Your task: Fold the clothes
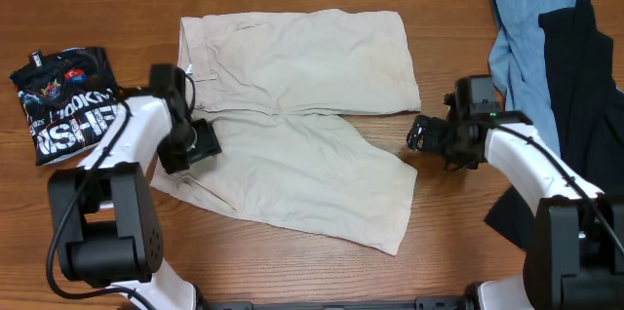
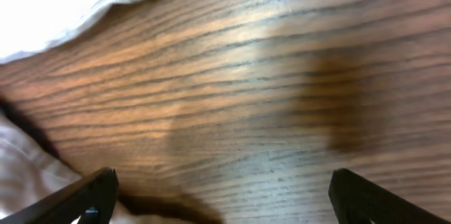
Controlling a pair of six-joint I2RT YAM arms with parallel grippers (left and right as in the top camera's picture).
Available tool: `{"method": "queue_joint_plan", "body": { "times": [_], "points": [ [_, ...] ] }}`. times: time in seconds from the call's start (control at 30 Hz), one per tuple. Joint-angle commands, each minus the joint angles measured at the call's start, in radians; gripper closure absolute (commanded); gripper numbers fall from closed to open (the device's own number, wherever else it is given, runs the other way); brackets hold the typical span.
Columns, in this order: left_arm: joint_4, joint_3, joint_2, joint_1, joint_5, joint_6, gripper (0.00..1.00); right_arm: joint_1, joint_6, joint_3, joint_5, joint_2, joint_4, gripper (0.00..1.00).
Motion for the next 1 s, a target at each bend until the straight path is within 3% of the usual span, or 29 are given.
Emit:
{"method": "queue_joint_plan", "body": {
  "times": [0.0, 0.17, 0.3, 0.43, 0.8, 0.97],
  "points": [
    [-0.072, 0.085, -0.005, -0.004, -0.005, 0.044, 0.31, -0.006, -0.024, 0.065, -0.013, -0.034, -0.060, 0.00],
    [-0.194, 0.110, -0.079, -0.004, -0.012, 0.042, 0.31, -0.006, -0.006, 0.076, -0.018, -0.113, -0.208, 0.00],
    [-0.306, 0.102, -0.168, -0.002, -0.117, -0.060, 0.30, -0.006, 0.034, 0.071, -0.082, -0.184, -0.345, 0.00],
    [-0.336, 0.047, -0.259, 0.012, -0.130, -0.106, 0.30, -0.005, 0.041, 0.024, -0.112, -0.264, -0.410, 0.00],
    [-0.156, -0.258, -0.370, 0.176, -0.131, -0.149, 0.28, 0.025, 0.042, -0.264, -0.335, -0.381, -0.362, 0.00],
    [-0.015, -0.358, -0.370, 0.253, -0.022, -0.055, 0.28, 0.085, 0.121, -0.398, -0.387, -0.381, -0.329, 0.00]
  ]
}}
